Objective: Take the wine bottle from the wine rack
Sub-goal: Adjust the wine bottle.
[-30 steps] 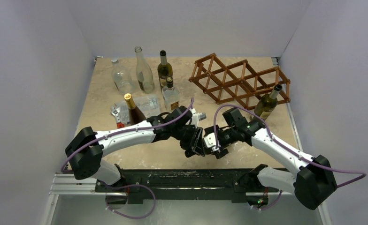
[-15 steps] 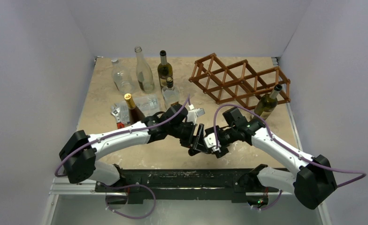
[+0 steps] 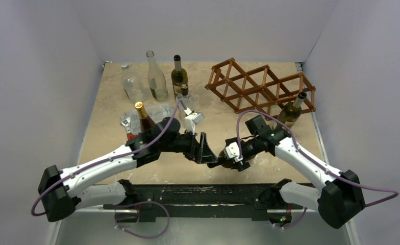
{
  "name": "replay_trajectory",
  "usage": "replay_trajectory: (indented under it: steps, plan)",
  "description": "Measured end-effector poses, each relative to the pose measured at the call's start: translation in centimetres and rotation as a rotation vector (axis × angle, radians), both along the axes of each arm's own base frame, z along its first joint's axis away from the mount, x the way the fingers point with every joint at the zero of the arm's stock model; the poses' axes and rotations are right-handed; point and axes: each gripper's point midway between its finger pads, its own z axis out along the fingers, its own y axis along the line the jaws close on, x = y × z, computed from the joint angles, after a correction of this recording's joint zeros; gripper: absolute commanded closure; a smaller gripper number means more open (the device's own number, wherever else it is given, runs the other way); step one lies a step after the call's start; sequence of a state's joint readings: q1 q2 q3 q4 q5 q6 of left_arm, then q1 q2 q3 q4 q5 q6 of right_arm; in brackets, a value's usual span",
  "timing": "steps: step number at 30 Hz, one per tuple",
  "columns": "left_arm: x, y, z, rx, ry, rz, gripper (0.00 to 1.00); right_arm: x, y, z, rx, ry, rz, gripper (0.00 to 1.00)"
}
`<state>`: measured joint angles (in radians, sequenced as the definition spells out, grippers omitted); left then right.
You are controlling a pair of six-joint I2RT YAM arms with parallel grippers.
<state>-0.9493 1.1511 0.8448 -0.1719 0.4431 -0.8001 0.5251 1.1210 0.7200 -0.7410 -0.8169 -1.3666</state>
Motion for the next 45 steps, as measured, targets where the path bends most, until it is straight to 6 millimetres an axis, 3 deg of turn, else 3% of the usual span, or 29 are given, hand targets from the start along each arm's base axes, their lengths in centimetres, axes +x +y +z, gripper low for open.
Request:
replay_trajectory:
  steps: [6, 9, 15, 24, 29, 38, 45]
  plan:
    - [0.0, 3.6, 4.5, -0.127, -0.233, 0.085, 0.01, -0.4, 0.0, 0.5, 0.025, 0.035, -0.001, 1.00]
    - [-0.1, 5.0, 6.4, -0.207, -0.351, 0.115, 0.00, -0.5, 0.0, 0.9, 0.043, 0.059, -0.007, 1.00]
    - [-0.3, 5.8, 6.4, -0.282, -0.498, 0.099, 0.00, 0.0, 0.1, 2.2, 0.097, 0.111, -0.040, 1.00]
    - [-1.2, 4.8, 5.1, -0.282, -0.762, -0.040, 0.00, 0.3, 0.3, 3.4, 0.172, 0.216, -0.093, 1.00]
    - [-2.2, 2.7, 5.1, -0.268, -0.996, -0.121, 0.00, 0.4, 0.4, 4.0, 0.203, 0.258, -0.108, 1.00]
    - [1.5, -0.8, 2.9, -0.213, -1.184, -0.040, 0.03, 0.3, 0.5, 4.5, 0.232, 0.289, -0.114, 1.00]
    - [2.9, -2.4, 4.0, -0.304, -1.205, 0.068, 0.23, 0.2, 0.5, 4.5, 0.233, 0.298, -0.116, 1.00]
